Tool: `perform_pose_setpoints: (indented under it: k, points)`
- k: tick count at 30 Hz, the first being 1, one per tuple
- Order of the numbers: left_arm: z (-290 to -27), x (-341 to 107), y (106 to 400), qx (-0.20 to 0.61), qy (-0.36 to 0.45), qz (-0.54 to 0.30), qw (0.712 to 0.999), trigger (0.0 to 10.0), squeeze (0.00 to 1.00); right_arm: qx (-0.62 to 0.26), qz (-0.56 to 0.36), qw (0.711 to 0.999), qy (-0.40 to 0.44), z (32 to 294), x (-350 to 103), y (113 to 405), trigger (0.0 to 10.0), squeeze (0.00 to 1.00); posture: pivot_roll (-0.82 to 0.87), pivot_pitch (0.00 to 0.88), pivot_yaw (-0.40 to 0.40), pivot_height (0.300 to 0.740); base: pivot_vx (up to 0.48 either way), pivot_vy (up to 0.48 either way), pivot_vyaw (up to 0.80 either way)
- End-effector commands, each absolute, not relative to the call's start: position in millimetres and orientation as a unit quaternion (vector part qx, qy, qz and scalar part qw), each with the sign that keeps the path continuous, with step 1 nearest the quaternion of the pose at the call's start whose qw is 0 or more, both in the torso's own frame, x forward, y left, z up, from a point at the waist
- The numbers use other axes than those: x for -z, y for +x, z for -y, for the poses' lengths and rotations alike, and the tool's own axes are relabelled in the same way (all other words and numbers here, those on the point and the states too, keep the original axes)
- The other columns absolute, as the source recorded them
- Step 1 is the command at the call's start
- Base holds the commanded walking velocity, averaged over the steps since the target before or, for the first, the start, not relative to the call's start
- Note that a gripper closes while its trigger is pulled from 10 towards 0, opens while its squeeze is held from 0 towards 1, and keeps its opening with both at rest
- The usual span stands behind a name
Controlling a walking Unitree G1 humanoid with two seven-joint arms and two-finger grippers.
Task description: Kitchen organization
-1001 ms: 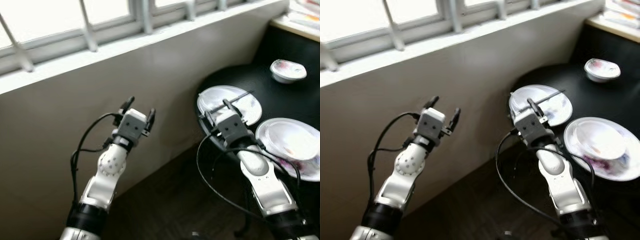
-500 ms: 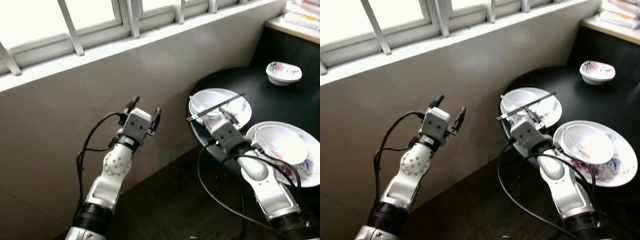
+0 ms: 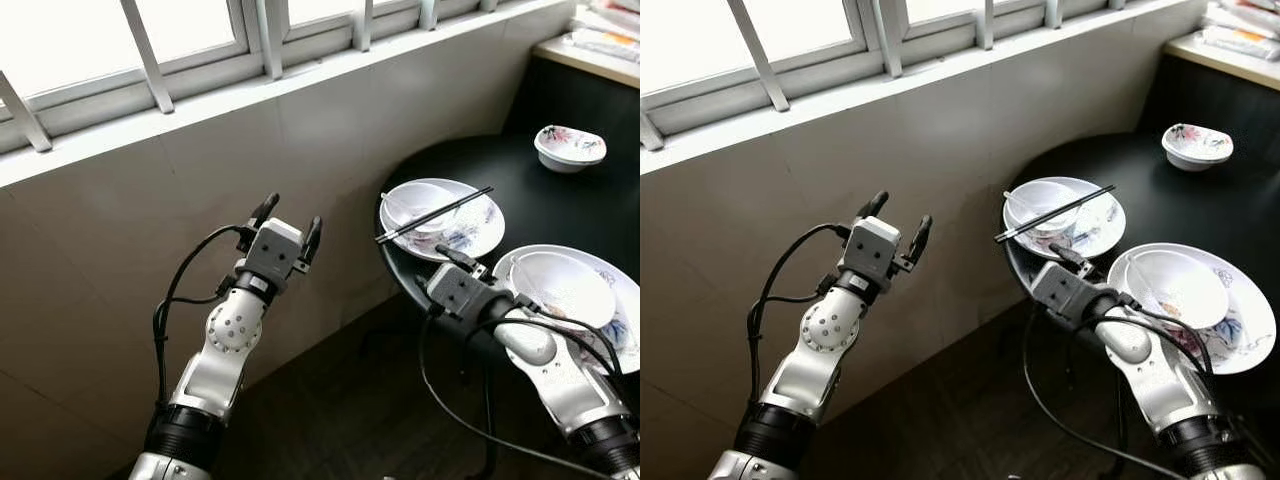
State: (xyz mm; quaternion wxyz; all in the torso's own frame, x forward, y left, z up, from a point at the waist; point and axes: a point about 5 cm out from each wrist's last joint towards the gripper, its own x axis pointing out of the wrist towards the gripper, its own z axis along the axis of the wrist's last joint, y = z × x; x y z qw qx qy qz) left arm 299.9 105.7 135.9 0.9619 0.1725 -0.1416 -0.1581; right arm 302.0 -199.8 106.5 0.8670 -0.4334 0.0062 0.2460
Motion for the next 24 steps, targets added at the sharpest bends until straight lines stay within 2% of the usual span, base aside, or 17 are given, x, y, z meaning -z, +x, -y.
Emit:
perform_pose_setpoints:
  k: [1, 8, 19, 24]
  points:
    - [-105.4, -136.6, 301.4, 0.158, 0.175, 0.144, 0.961, 10.0, 0.00, -0.261, -0.003, 0.856, -0.446, 199.6, -106.8, 305.8, 10.0, 0.00, -0.14, 0.000, 0.017, 0.740, 0.000, 0.000, 0.00]
    - [-105.6, -137.1, 301.8, 0.155, 0.176, 0.144, 0.961, 10.0, 0.00, -0.280, 0.020, 0.858, -0.431, 186.1, -109.6, 320.2, 10.0, 0.00, -0.14, 0.000, 0.017, 0.740, 0.000, 0.000, 0.00]
    - [-105.7, -137.8, 302.5, 0.155, 0.177, 0.144, 0.961, 10.0, 0.00, -0.288, 0.010, 0.850, -0.442, 183.6, -99.2, 332.7, 10.0, 0.00, -0.11, 0.000, 0.013, 0.740, 0.000, 0.000, 0.00]
    - [-107.2, -138.5, 302.4, 0.152, 0.177, 0.146, 0.961, 10.0, 0.00, -0.290, 0.031, 0.858, -0.422, 173.5, -102.8, 335.1, 10.0, 0.00, -0.11, 0.000, 0.009, 0.740, 0.000, 0.000, 0.00]
